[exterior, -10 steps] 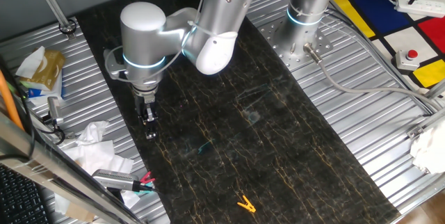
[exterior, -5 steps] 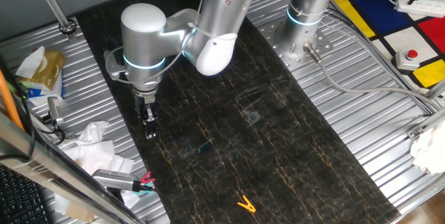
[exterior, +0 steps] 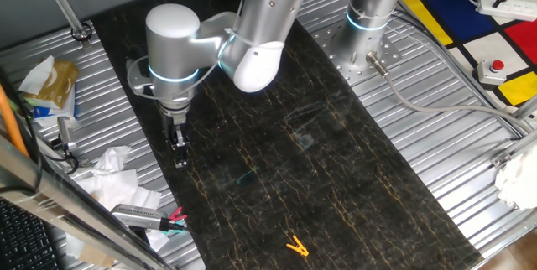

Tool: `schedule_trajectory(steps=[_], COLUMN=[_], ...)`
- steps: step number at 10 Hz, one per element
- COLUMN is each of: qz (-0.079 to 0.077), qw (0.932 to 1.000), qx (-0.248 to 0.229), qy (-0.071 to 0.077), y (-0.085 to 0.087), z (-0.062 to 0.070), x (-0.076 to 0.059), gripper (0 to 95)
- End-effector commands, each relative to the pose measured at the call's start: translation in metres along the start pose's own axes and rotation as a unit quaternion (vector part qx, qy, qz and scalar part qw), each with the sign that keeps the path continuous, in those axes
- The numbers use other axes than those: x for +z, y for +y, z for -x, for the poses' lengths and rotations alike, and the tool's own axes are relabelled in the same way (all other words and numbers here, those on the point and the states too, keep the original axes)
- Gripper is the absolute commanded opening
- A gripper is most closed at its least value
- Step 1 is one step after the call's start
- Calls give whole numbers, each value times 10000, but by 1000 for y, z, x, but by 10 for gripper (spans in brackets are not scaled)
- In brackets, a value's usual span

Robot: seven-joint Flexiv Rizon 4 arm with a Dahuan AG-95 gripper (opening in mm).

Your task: Use the gripper to push the small block from left to right

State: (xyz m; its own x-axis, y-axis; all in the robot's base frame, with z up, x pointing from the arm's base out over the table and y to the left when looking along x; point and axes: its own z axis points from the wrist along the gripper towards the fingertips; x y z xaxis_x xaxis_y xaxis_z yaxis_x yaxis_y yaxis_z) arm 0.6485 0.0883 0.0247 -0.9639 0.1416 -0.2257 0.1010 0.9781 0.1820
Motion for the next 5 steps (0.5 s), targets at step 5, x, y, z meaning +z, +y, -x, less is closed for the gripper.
schedule_trajectory(steps=[5], qz=[191], qw=[9987], qx=[478], qy=[53], y=[14], z=[-3], x=[3], gripper=[760])
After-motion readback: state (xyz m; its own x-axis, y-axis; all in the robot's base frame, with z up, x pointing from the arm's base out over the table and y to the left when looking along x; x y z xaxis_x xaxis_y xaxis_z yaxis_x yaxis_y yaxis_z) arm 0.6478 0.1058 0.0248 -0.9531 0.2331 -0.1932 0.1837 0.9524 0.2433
